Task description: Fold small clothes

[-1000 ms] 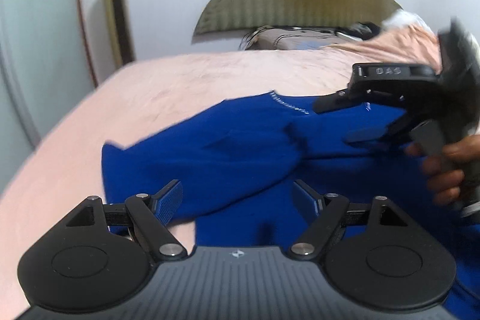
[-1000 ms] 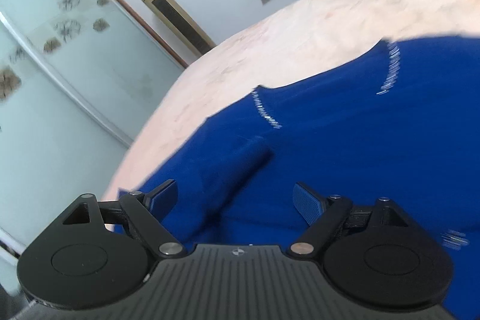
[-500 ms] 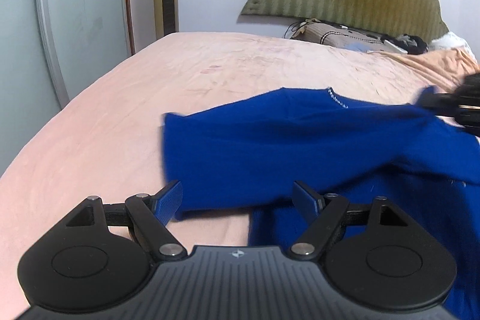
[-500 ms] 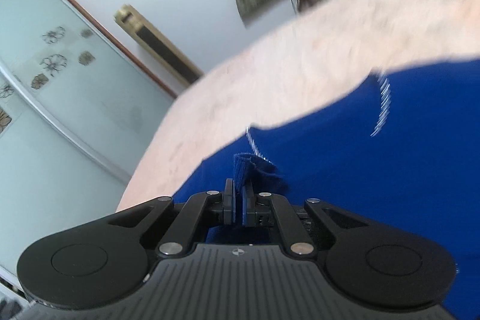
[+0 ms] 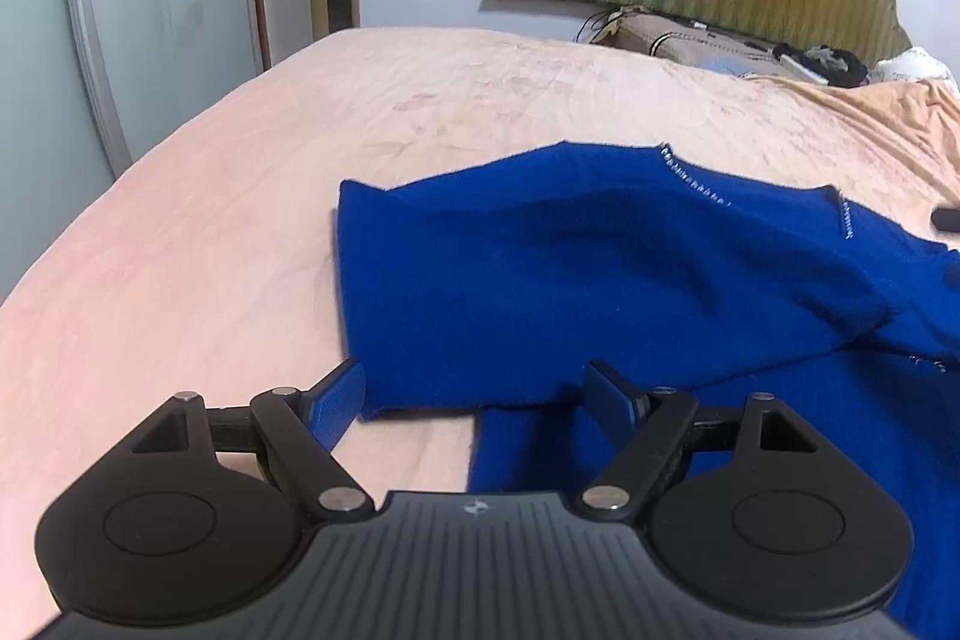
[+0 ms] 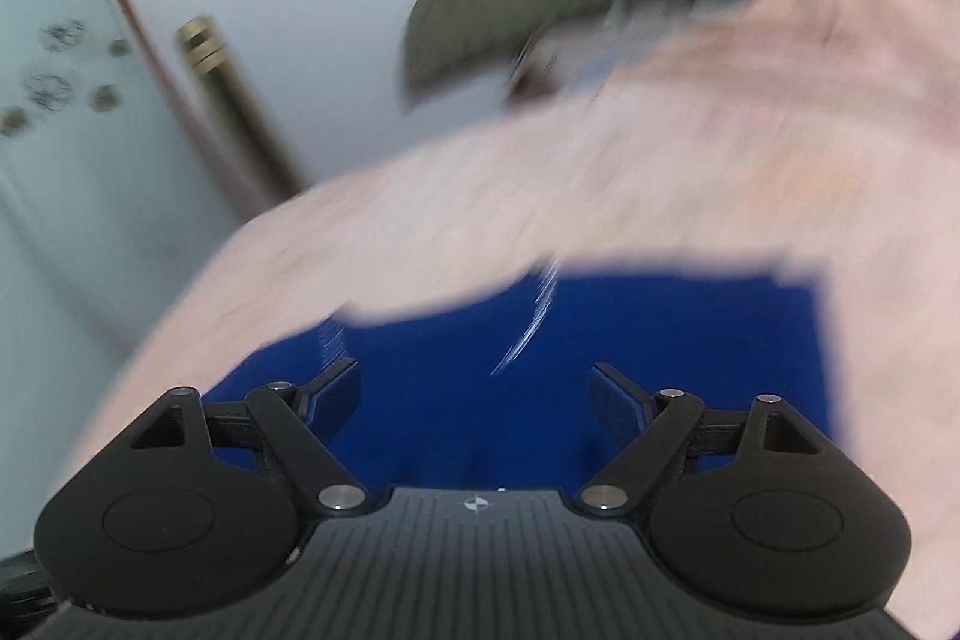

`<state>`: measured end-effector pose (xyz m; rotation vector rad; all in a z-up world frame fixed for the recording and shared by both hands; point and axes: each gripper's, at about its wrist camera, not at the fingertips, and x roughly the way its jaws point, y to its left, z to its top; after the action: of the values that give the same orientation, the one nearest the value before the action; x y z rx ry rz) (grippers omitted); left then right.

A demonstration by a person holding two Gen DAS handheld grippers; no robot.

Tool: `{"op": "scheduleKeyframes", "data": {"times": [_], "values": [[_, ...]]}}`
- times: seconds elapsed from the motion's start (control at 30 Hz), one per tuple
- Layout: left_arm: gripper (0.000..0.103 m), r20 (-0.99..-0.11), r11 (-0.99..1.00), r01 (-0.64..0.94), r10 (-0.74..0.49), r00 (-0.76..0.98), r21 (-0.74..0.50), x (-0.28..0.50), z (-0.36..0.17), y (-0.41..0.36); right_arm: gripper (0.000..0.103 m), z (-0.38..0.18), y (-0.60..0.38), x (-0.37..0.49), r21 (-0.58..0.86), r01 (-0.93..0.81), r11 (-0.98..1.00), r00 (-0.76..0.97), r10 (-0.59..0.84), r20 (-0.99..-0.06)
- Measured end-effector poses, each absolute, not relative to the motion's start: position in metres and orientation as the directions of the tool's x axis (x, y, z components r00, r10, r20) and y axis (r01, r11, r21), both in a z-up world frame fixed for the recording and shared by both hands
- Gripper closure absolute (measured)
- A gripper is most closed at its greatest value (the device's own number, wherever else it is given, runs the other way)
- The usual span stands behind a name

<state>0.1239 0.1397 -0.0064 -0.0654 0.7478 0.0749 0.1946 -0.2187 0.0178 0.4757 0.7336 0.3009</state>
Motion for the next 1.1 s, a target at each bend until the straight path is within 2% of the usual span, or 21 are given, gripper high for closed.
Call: {"op": "scheduleKeyframes", "data": {"times": [0.13,0.17,0.23,0.27,0.3,0.47,0.63,0.73,0.87,1.07,1.1], "values": [[0.023,-0.679,0.994,-0.092,0.032,0.733,-0.052,0.123,-0.003,0.138,0.025,-0.01,-0.203,0.206,0.529,-0.101,0.843,0.659,0.455,-0.599],[0.023,-0.674,0.995,-0.091,0.037,0.738,-0.046,0.123,-0.002,0.137,0.03,-0.014,-0.196,0.214,0.535,-0.101,0.839,0.644,0.465,-0.608],[0.023,-0.662,0.995,-0.096,0.058,0.747,-0.022,0.124,0.0,0.135,0.049,-0.017,-0.182,0.219,0.5,-0.127,0.856,0.628,0.46,-0.628],[0.023,-0.656,0.994,-0.107,0.077,0.75,-0.006,0.125,0.001,0.135,0.075,-0.013,-0.175,0.219,0.461,-0.137,0.877,0.619,0.439,-0.652],[0.023,-0.654,0.993,-0.12,0.095,0.751,0.006,0.127,0.001,0.136,0.094,-0.009,-0.171,0.218,0.44,-0.135,0.888,0.619,0.422,-0.662],[0.023,-0.649,0.981,-0.193,0.142,0.747,-0.007,0.138,0.005,0.15,0.097,0.041,-0.188,0.216,0.502,-0.172,0.847,0.713,0.459,-0.53],[0.023,-0.655,0.974,-0.226,0.155,0.739,-0.025,0.146,0.007,0.155,0.097,0.084,-0.21,0.208,0.471,-0.157,0.868,0.817,0.383,-0.432],[0.023,-0.66,0.976,-0.218,0.146,0.737,-0.027,0.146,0.005,0.155,0.097,0.087,-0.232,0.203,0.424,-0.08,0.902,0.861,0.277,-0.427],[0.023,-0.666,0.977,-0.212,0.147,0.731,-0.017,0.146,0.002,0.154,0.097,0.071,-0.271,0.199,0.433,0.015,0.901,0.869,0.203,-0.452],[0.023,-0.682,0.978,-0.208,0.135,0.719,-0.026,0.149,-0.002,0.152,0.096,0.038,-0.297,0.196,0.427,0.105,0.898,0.848,0.143,-0.511],[0.023,-0.684,0.978,-0.206,0.134,0.717,-0.025,0.149,-0.002,0.151,0.092,0.033,-0.298,0.196,0.425,0.114,0.898,0.837,0.143,-0.528]]}}
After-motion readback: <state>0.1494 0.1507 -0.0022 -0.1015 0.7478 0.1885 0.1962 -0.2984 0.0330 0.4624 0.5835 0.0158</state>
